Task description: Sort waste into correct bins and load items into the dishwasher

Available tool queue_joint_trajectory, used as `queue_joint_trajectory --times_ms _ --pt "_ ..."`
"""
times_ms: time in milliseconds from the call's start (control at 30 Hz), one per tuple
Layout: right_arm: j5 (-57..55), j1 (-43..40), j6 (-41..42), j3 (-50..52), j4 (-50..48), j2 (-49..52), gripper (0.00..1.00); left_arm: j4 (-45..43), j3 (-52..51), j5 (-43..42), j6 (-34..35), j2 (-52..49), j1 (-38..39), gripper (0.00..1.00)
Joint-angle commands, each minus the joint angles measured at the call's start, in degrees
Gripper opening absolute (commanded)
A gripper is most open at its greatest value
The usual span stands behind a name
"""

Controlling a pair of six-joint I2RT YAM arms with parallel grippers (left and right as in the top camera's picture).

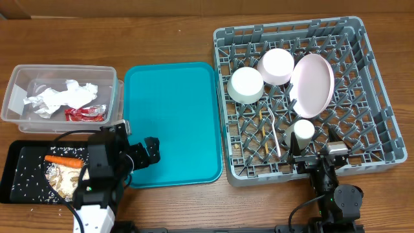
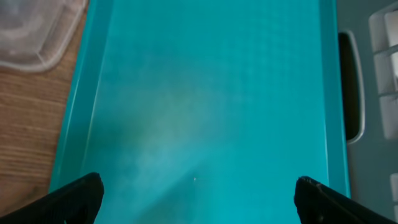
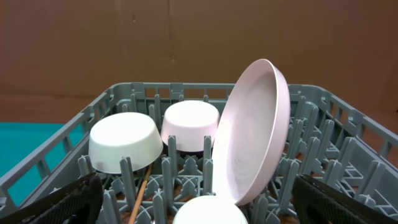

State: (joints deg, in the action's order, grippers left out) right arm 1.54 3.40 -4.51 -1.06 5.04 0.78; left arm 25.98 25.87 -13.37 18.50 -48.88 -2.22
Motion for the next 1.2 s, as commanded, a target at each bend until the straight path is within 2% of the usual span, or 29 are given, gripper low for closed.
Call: queue_joint_trajectory --times_ms 0,400,533,767,933,1167 --pt "0.7 -0.3 -0.9 0.6 -0.4 -0.6 1.0 -9.3 -7.4 -0.4 1.0 3.9 0.5 1.0" --pt "0.7 -0.3 -0.9 0.6 -0.4 -0.6 1.0 -34.8 -22.7 2.6 0.8 7.6 0.5 1.0" --pt "0.7 -0.3 -0.9 0.6 -0.4 -0.6 1.0 -39.3 -25.7 2.9 0.8 9.1 0.5 1.0" --pt "0.7 -0.3 -0.9 0.6 -0.4 -0.6 1.0 -35.8 -25.6 12.0 0.8 11.3 0.5 1.0" --pt "0.7 -0.3 -0.9 0.6 -0.4 -0.6 1.0 -29.1 -25.6 18.1 0.8 16.1 0.5 1.0" --pt "0.7 -0.3 -0.9 0.6 -0.4 -0.6 1.0 -22.1 -25.6 18.7 -1.4 23.2 0.5 1.0"
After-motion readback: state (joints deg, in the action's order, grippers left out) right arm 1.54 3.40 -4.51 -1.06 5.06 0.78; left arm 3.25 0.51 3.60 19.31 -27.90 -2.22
